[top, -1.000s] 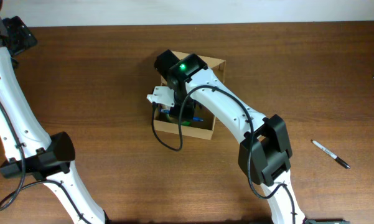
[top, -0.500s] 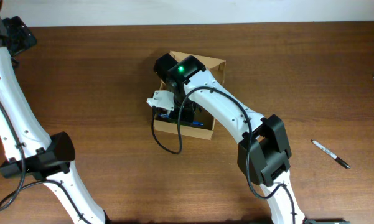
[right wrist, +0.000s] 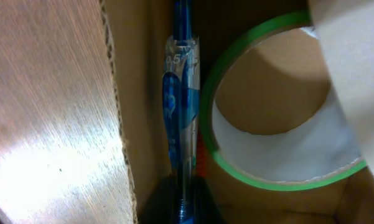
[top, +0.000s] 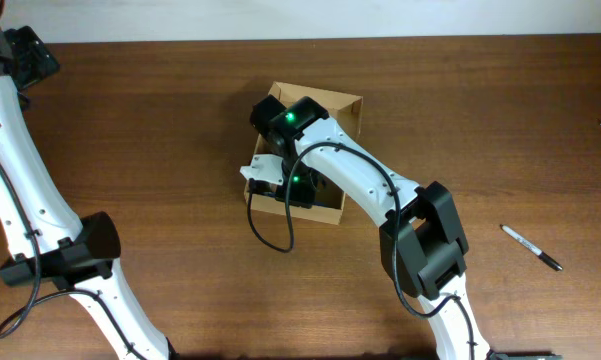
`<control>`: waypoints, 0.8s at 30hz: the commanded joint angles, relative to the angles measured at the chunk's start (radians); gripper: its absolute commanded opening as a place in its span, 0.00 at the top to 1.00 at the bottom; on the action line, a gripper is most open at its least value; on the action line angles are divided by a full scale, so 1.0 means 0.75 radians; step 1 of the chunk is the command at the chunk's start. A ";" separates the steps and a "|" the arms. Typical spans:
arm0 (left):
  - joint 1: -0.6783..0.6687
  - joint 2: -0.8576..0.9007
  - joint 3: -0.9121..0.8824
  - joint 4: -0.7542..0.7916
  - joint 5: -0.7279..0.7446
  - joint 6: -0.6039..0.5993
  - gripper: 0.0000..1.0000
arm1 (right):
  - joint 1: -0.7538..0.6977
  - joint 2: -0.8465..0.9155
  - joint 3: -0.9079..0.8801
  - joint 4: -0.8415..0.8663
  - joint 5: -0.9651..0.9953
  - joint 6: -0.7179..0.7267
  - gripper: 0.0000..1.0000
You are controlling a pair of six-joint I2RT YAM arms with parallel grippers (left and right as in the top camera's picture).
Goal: Pack container
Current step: 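Open the right gripper and move it to the black Sharpie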
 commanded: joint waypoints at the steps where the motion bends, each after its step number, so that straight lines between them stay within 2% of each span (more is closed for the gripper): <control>1: 0.007 -0.032 -0.005 -0.001 0.001 0.015 0.00 | 0.016 0.024 -0.007 0.010 -0.012 0.040 0.83; 3: 0.007 -0.032 -0.005 -0.001 0.001 0.015 0.00 | 0.016 0.021 -0.006 0.017 -0.012 0.040 0.73; 6: 0.007 -0.032 -0.005 -0.001 0.001 0.016 0.00 | 0.014 0.007 0.009 0.024 0.008 0.053 0.70; 12: 0.007 -0.032 -0.005 -0.001 0.001 0.015 0.00 | 0.013 -0.104 0.093 0.024 0.233 0.212 0.66; 17: 0.007 -0.032 -0.005 -0.001 0.001 0.015 0.00 | 0.012 -0.351 0.132 0.029 0.419 0.333 0.55; 20: 0.007 -0.032 -0.005 -0.001 0.001 0.015 0.00 | -0.017 -0.527 0.131 0.032 0.484 0.347 0.55; 24: 0.007 -0.032 -0.005 -0.001 0.001 0.015 0.00 | -0.175 -0.779 0.074 0.050 0.483 0.400 0.55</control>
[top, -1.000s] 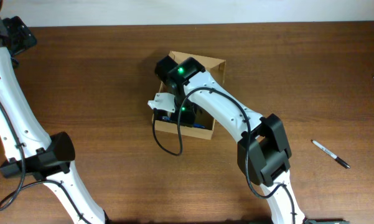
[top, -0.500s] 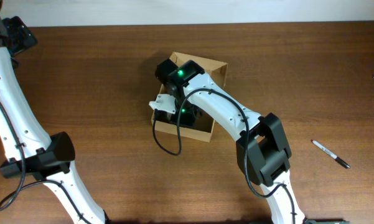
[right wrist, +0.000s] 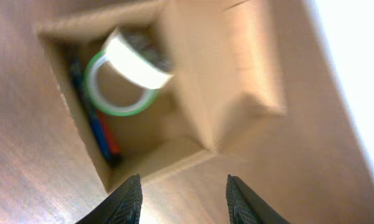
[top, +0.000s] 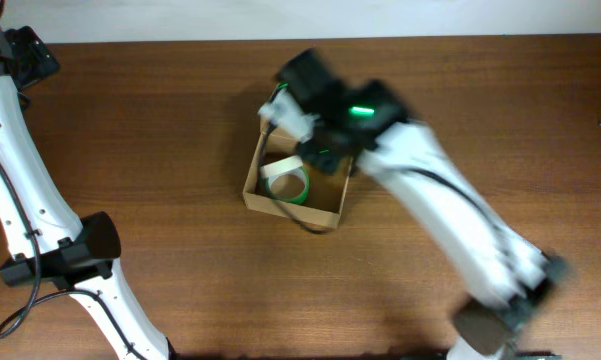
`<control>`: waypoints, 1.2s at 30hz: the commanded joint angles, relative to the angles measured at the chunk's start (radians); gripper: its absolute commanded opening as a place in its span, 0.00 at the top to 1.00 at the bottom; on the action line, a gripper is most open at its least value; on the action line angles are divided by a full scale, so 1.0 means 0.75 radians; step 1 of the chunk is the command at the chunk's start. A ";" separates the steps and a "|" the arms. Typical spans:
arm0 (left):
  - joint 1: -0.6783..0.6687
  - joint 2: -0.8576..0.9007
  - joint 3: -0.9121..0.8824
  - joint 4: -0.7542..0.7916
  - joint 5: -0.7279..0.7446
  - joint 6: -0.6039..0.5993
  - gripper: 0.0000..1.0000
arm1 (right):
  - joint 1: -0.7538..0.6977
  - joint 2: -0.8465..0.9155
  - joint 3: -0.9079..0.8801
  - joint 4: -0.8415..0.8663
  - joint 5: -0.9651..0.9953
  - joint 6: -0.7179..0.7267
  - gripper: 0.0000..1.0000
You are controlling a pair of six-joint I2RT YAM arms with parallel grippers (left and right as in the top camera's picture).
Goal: Pack container
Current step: 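Open the right gripper and move it to the black Sharpie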
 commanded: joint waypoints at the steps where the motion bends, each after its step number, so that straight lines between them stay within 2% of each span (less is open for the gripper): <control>1: 0.007 -0.032 -0.005 -0.001 0.001 0.016 0.00 | -0.171 -0.218 -0.039 0.013 0.079 0.068 0.55; 3: 0.007 -0.032 -0.005 -0.001 0.001 0.015 0.00 | -0.304 -0.328 -0.128 0.046 0.080 0.067 0.54; 4: 0.007 -0.032 -0.005 -0.001 0.001 0.016 0.00 | -0.378 -0.377 -0.182 0.065 0.080 0.065 0.50; 8: 0.007 -0.032 -0.005 -0.001 0.001 0.015 0.00 | -0.745 -0.514 -0.458 0.189 0.061 -0.054 0.45; 14: 0.007 -0.032 -0.005 -0.001 0.001 0.015 0.00 | -1.161 -0.493 -0.832 0.477 -0.164 -0.043 0.44; 17: 0.007 -0.032 -0.005 0.000 0.001 0.015 0.00 | -1.285 -0.443 -0.954 0.571 -0.178 0.145 0.43; 21: 0.007 -0.032 -0.005 -0.001 0.001 0.015 0.00 | -1.404 -0.339 -0.985 0.509 -0.175 0.436 0.46; 24: 0.007 -0.032 -0.005 -0.001 0.001 0.015 0.00 | -1.464 -0.273 -0.985 0.418 -0.176 0.835 0.52; 27: 0.007 -0.032 -0.005 -0.001 0.001 0.015 0.00 | -1.478 -0.224 -0.985 0.342 -0.198 1.265 0.52; 30: 0.007 -0.032 -0.005 -0.001 0.001 0.015 0.00 | -1.476 -0.212 -0.988 0.323 -0.211 1.537 0.52; 31: 0.007 -0.032 -0.005 -0.001 0.001 0.015 0.00 | -1.476 -0.211 -0.989 0.319 -0.212 1.650 0.51; 34: 0.007 -0.032 -0.004 -0.001 0.001 0.015 0.00 | -1.478 -0.212 -0.990 0.315 -0.217 1.899 0.37; 36: 0.007 -0.032 -0.005 -0.001 0.001 0.016 0.00 | -1.479 -0.211 -0.994 0.316 -0.217 2.031 0.35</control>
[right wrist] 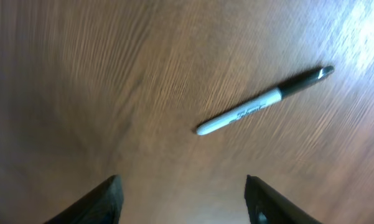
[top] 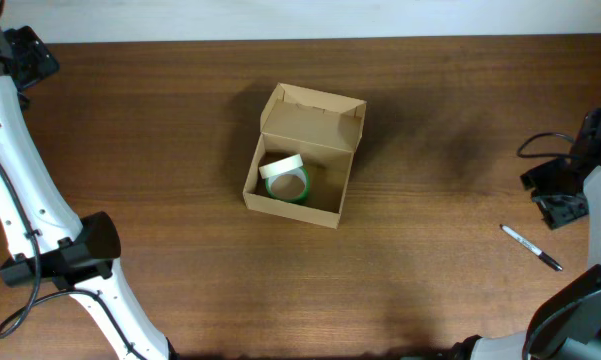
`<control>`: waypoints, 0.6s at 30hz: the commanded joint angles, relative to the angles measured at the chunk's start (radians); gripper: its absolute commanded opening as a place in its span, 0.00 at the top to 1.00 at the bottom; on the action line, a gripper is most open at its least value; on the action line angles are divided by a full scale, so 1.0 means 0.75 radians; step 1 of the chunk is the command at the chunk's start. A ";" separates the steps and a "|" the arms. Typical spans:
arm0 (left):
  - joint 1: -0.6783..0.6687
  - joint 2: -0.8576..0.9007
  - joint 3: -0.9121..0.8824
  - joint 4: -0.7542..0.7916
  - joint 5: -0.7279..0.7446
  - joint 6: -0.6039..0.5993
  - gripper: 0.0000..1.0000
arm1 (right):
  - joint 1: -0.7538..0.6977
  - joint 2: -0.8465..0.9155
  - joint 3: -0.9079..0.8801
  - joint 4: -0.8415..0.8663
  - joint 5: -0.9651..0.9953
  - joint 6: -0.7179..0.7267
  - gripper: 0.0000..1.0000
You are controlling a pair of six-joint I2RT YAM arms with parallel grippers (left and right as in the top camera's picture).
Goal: Pack container
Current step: 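Open the right gripper and move it to the black Sharpie, then grasp the black Sharpie marker with the right gripper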
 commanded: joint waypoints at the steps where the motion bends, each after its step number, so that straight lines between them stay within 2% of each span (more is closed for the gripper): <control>1: 0.007 -0.032 -0.005 -0.001 0.001 0.015 0.00 | -0.005 0.000 -0.016 -0.004 -0.016 0.458 0.35; 5: 0.007 -0.032 -0.005 0.000 0.001 0.015 0.00 | -0.033 0.000 -0.076 0.024 -0.092 0.623 0.35; 9: 0.007 -0.032 -0.005 0.000 0.001 0.015 0.00 | -0.100 0.000 -0.240 0.064 -0.192 0.740 0.34; 13: 0.007 -0.032 -0.005 -0.001 0.001 0.015 0.00 | -0.182 -0.001 -0.431 0.190 -0.249 0.737 0.36; 18: 0.007 -0.032 -0.005 -0.001 0.001 0.015 0.00 | -0.258 -0.001 -0.517 0.299 -0.246 0.624 0.37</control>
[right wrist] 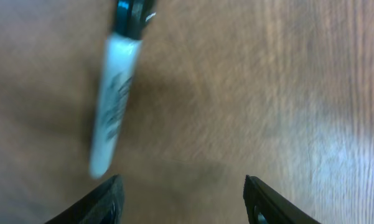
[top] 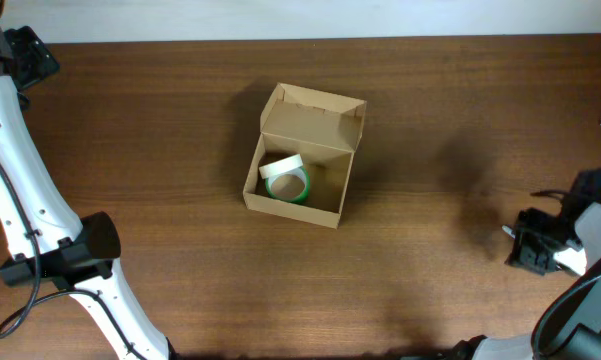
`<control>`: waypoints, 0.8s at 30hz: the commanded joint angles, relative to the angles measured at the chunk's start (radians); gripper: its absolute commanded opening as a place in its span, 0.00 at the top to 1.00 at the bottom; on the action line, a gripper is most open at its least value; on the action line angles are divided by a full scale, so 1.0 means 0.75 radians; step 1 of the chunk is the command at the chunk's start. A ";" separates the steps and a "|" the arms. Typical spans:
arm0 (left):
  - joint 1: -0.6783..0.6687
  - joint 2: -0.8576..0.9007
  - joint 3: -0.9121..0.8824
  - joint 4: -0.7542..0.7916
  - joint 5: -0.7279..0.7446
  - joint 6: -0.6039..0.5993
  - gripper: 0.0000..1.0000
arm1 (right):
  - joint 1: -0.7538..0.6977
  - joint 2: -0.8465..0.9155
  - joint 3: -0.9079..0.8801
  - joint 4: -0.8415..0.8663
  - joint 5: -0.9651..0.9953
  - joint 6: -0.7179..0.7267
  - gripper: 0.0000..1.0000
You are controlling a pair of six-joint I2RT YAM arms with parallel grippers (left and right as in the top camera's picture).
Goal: Pack container
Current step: 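Grasp the black Sharpie marker with the right gripper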
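Observation:
An open cardboard box [top: 315, 120] stands mid-table with a green-edged tape roll [top: 285, 181] inside. My right gripper [top: 536, 252] is low over the table at the right edge, covering most of the black-and-white marker [top: 507, 232]. In the right wrist view the marker [right wrist: 114, 112] lies close below, blurred, its white barrel just ahead of the left fingertip [right wrist: 109, 198] and its black cap at the top. The right gripper [right wrist: 183, 199] is open with only bare wood between its fingers. My left arm [top: 20, 190] reaches to the top left corner, where its fingers cannot be made out.
The box's raised lid flap [top: 325, 108] stands at its far side. The left arm's elbow [top: 75, 255] sits at the left front. Brown wooden table [top: 430, 300] lies between box and marker.
My right gripper has moved from the right edge behind the marker to low over it. In the wrist view the marker has gone from lying ahead to close by the left fingertip.
My right gripper was down in the box with a blue pen at its fingertips beside the tape roll. Then it was open above the box, the pen left inside. Then it was at the table's right side over the marker, and now low on it.

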 commanded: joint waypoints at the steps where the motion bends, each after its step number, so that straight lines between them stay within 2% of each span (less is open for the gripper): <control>1: 0.007 -0.032 -0.005 0.000 0.001 0.015 0.00 | -0.041 -0.001 -0.018 0.035 -0.028 -0.031 0.37; 9: 0.007 -0.032 -0.005 -0.001 0.001 0.015 0.00 | -0.109 -0.001 -0.018 0.090 -0.013 -0.032 0.36; 24: 0.007 -0.032 -0.004 0.000 0.001 0.016 0.00 | -0.118 -0.001 -0.018 0.153 0.128 -0.069 0.34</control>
